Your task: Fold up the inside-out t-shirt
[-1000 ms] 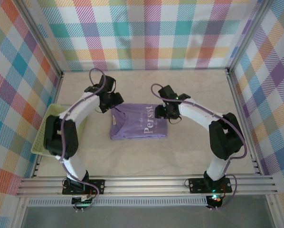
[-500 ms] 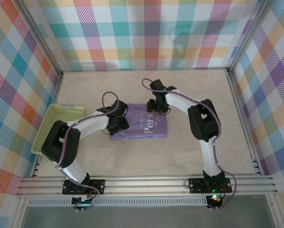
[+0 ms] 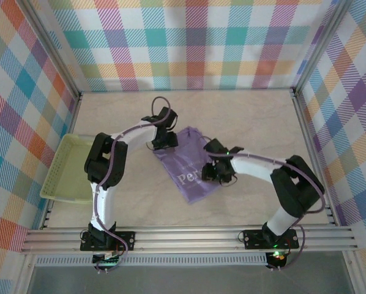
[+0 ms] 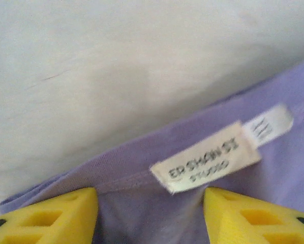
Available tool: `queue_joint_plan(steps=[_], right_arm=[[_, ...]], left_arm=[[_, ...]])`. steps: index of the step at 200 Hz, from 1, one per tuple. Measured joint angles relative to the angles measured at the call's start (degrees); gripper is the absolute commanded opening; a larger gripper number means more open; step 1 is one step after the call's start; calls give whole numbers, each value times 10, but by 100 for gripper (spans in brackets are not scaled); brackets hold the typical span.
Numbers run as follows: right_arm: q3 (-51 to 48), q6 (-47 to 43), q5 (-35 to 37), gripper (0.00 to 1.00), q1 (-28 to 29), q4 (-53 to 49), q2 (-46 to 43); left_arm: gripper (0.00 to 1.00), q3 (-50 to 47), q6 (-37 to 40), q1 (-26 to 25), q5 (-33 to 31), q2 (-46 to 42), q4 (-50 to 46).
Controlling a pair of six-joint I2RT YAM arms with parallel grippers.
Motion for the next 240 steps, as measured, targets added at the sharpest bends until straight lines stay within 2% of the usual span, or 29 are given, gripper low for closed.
queue_joint_plan(steps=[17, 38, 58, 80, 103, 123, 142, 169, 201, 240], right_arm=[[-23, 23, -6, 61, 39, -14, -40], [-20, 29, 7, 65, 41, -39, -96], [23, 8, 24, 65, 12, -60, -126], [93, -33, 28, 66, -45, -56, -106], [171, -78, 23, 67, -94, -43, -27], [220, -111, 13, 67, -117, -34, 56], [256, -137, 6, 67, -126, -35, 126], [294, -158, -1, 67, -130, -37, 193], [310, -167, -13, 67, -131, -38, 227], [311, -167, -24, 67, -131, -37, 249]], left_arm=[[70, 38, 22, -24, 10, 1, -24], [82, 66, 45, -46, 16, -8, -42], [93, 60, 45, -54, -6, -49, -74], [93, 5, 14, -40, -34, -147, -78], [87, -100, -33, -8, -34, -262, -53], [84, -179, -65, 27, -9, -288, -14], [79, -234, -82, 50, 24, -256, 21], [75, -256, -92, 57, 68, -202, 61], [69, -256, -101, 54, 102, -174, 113], [60, -253, -103, 47, 106, -138, 134]])
